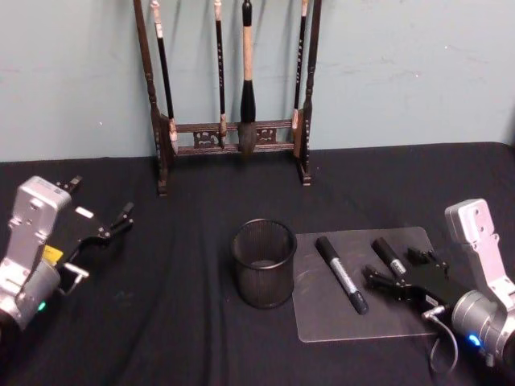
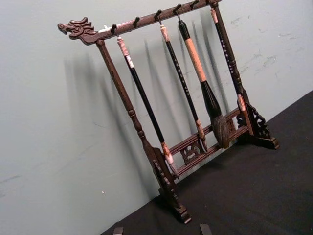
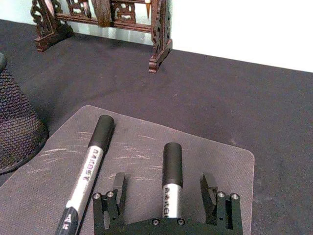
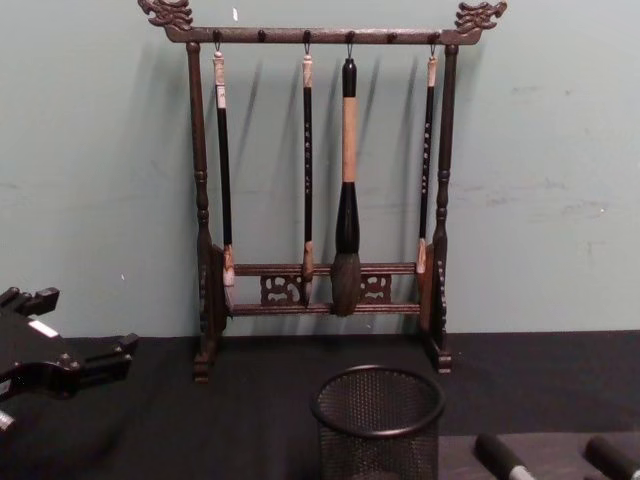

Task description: Pick up the water-based marker from the table and place it into the pen holder.

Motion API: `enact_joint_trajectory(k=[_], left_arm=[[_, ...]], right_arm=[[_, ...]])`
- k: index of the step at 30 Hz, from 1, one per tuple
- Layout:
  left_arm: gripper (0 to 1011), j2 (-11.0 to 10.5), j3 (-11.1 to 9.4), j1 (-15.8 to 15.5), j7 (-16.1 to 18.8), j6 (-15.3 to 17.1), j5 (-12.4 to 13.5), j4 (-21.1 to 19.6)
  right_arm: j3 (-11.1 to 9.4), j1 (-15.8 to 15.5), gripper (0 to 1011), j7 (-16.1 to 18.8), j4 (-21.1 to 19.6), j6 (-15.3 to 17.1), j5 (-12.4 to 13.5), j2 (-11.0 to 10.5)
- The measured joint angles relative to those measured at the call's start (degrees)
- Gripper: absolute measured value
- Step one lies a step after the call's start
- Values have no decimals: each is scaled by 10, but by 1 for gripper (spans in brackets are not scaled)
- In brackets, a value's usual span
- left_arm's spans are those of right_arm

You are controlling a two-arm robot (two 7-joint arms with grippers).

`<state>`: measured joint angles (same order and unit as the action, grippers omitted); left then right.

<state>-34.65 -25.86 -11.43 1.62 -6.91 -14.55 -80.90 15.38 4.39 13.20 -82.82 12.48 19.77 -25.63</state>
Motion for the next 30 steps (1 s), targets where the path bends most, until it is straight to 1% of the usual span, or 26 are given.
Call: enact_joint_trajectory(k=[15, 19, 28, 30], left_arm=[[1009, 0, 0, 0, 0, 0, 0, 0], [1009, 0, 0, 0, 0, 0, 0, 0], [1009, 0, 0, 0, 0, 0, 0, 0], [1009, 0, 0, 0, 0, 0, 0, 0]], right_arm=[[-12, -2, 1002, 10, 2, 6, -18, 10], [-16, -3, 1003, 11, 3, 8, -28, 15], [-15, -3, 1002, 11, 3, 8, -27, 13], [-15, -3, 960, 11, 3, 8, -26, 13]])
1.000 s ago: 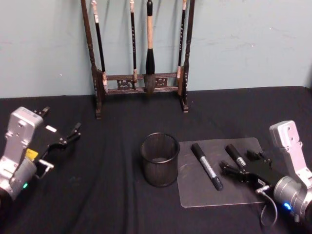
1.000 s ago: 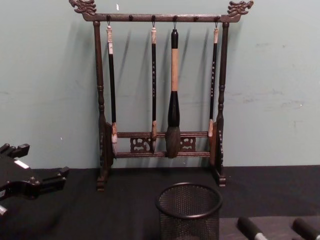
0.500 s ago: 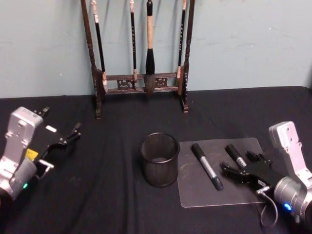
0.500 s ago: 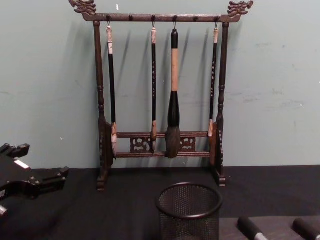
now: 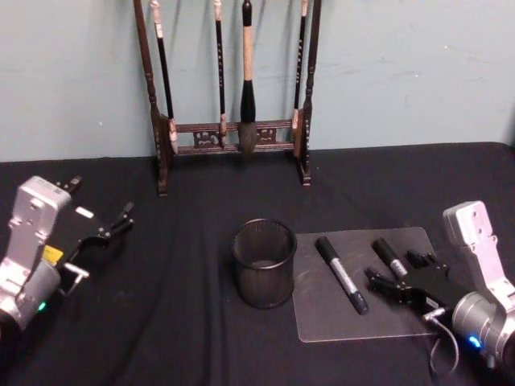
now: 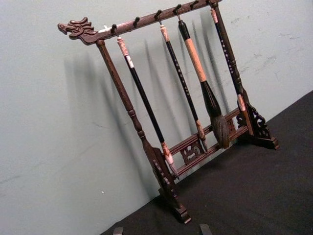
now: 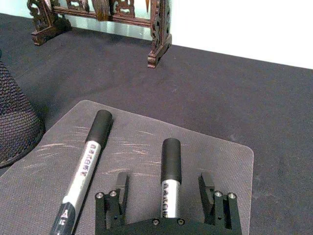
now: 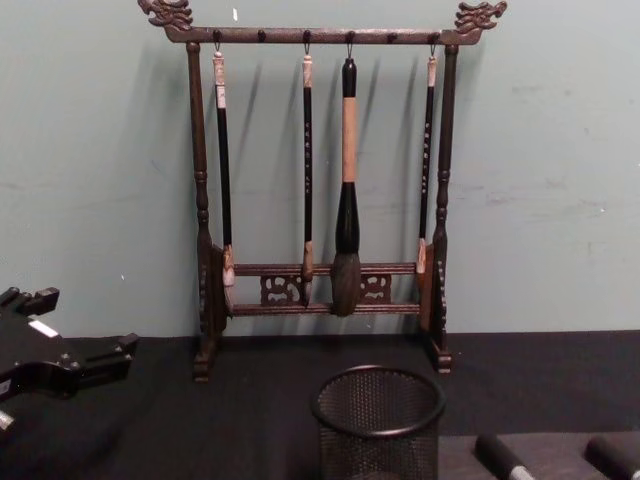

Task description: Pick up the water-based marker from the table and place it into the pen holder.

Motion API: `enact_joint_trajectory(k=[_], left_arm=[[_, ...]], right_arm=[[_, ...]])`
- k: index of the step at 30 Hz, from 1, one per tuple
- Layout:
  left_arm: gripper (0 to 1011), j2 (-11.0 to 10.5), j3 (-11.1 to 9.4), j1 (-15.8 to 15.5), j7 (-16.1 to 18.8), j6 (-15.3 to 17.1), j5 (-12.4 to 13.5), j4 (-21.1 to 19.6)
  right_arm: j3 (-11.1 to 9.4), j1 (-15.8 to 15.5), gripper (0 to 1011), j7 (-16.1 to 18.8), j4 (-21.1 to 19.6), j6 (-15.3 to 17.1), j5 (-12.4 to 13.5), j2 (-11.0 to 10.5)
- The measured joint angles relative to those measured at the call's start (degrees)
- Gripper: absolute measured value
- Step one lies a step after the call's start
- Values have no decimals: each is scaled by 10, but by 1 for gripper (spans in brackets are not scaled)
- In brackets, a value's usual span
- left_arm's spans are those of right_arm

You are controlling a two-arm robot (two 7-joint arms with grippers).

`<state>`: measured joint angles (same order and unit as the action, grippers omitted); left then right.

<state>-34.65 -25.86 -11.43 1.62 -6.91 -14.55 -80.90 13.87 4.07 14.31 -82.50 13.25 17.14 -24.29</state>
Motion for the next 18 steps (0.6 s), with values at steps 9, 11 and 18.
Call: enact_joint_trajectory(k=[9, 11, 18], left_arm=[[1009, 0, 0, 0, 0, 0, 0, 0], [1009, 0, 0, 0, 0, 0, 0, 0], [1009, 0, 0, 0, 0, 0, 0, 0]], right_arm=[[1, 0, 689, 0, 0, 0, 2, -1], [1, 0, 648, 0, 0, 0, 2, -1], [1, 0, 270, -1, -1, 0, 2, -1]])
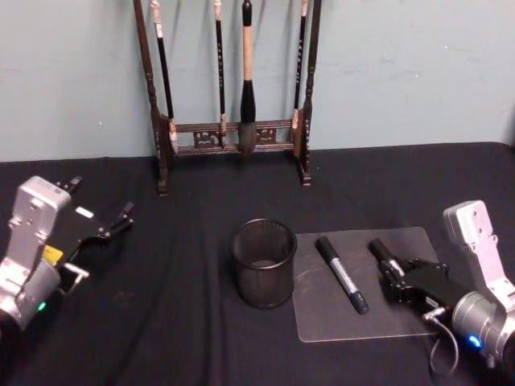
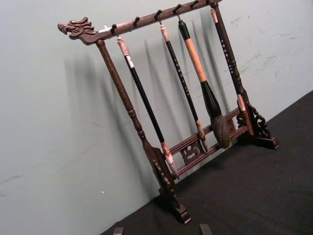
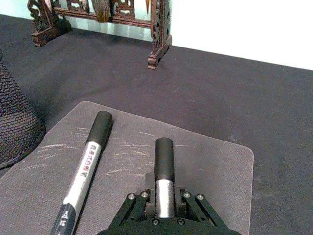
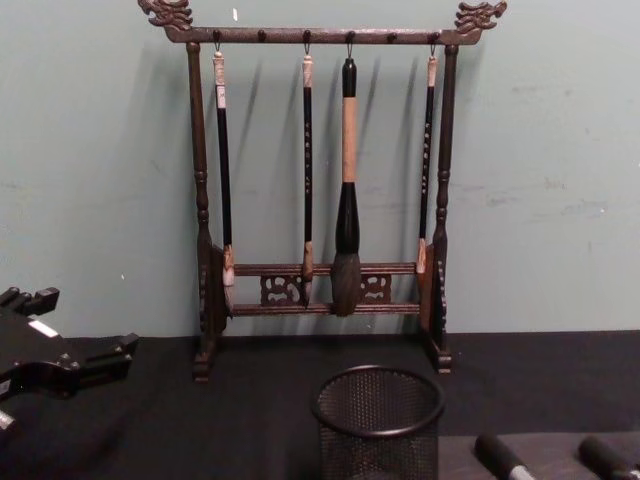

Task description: Pick up the water-based marker from the table and place it into the pen holder.

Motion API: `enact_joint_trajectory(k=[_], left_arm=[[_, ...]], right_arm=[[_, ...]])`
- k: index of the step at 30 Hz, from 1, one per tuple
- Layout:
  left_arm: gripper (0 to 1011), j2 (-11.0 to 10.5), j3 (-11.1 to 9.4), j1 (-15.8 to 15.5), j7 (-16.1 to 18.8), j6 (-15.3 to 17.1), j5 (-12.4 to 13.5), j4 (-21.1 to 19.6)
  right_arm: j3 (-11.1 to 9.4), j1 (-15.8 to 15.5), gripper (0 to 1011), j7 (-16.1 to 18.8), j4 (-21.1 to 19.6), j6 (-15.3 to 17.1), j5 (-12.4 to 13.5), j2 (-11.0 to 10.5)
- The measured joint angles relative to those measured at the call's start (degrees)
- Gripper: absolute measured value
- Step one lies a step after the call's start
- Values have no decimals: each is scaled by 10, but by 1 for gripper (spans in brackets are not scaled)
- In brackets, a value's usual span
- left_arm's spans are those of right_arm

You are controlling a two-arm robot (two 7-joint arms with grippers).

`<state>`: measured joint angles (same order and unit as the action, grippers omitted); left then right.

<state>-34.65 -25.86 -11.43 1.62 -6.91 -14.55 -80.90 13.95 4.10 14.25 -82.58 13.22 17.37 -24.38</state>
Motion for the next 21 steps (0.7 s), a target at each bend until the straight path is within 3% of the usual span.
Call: enact_joint_trajectory(k=[2, 15, 21], left_arm=[[1009, 0, 0, 0, 0, 0, 0, 0], [1009, 0, 0, 0, 0, 0, 0, 0], [1009, 0, 0, 0, 0, 0, 0, 0]], right_arm=[[0, 0, 224, 0, 0, 0, 0, 0], [0, 0, 223, 0, 0, 0, 0, 0], [-14, -10, 224, 17, -1, -46, -8, 7]])
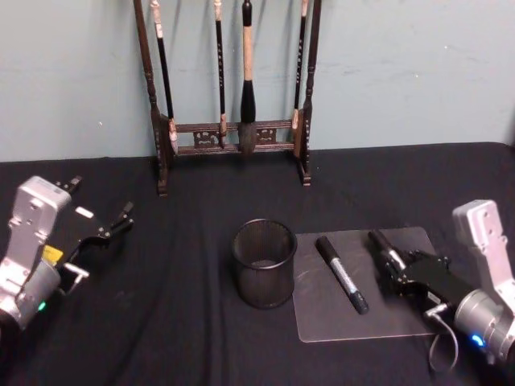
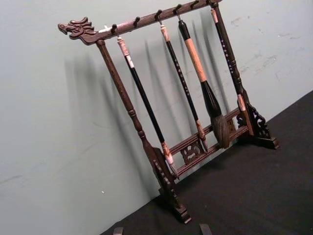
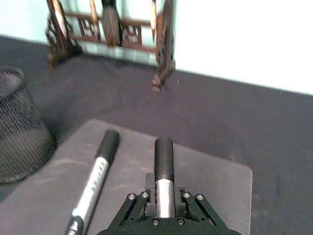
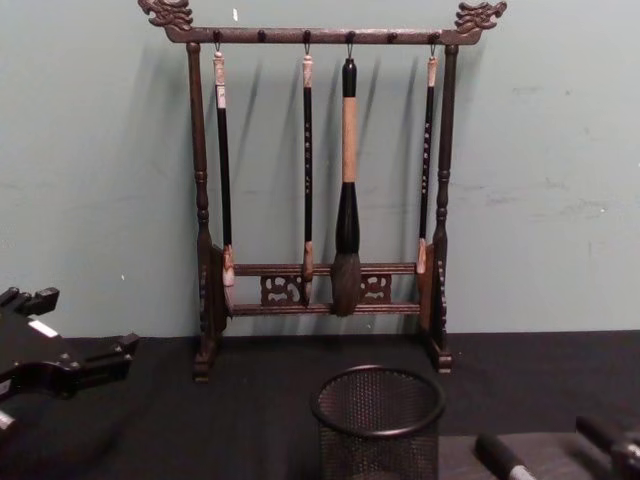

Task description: Pick up the water-based marker from the table and place it into the pen holder.

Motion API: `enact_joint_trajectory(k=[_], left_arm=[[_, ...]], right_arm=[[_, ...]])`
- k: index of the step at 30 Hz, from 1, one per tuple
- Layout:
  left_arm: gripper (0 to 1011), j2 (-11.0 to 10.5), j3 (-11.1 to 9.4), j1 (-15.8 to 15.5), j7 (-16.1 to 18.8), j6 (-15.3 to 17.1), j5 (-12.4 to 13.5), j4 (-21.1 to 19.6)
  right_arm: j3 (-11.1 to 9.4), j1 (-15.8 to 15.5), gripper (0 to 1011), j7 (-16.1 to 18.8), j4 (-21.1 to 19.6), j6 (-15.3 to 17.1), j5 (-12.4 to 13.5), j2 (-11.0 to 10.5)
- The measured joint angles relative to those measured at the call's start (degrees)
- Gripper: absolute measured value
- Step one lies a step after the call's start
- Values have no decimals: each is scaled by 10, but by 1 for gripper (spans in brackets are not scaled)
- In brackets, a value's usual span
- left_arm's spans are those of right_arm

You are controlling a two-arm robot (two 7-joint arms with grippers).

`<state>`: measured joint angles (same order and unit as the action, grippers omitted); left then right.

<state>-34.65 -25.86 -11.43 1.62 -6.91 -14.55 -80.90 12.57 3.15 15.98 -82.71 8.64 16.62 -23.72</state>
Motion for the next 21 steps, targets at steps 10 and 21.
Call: enact_joint_trajectory(k=[10, 21], left_arm=[[1009, 0, 0, 0, 0, 0, 0, 0], [1009, 0, 0, 0, 0, 0, 0, 0]], right_arm=[[-16, -8, 224, 50, -25, -88, 27, 5], [21, 43, 224, 76, -22, -115, 12, 15]])
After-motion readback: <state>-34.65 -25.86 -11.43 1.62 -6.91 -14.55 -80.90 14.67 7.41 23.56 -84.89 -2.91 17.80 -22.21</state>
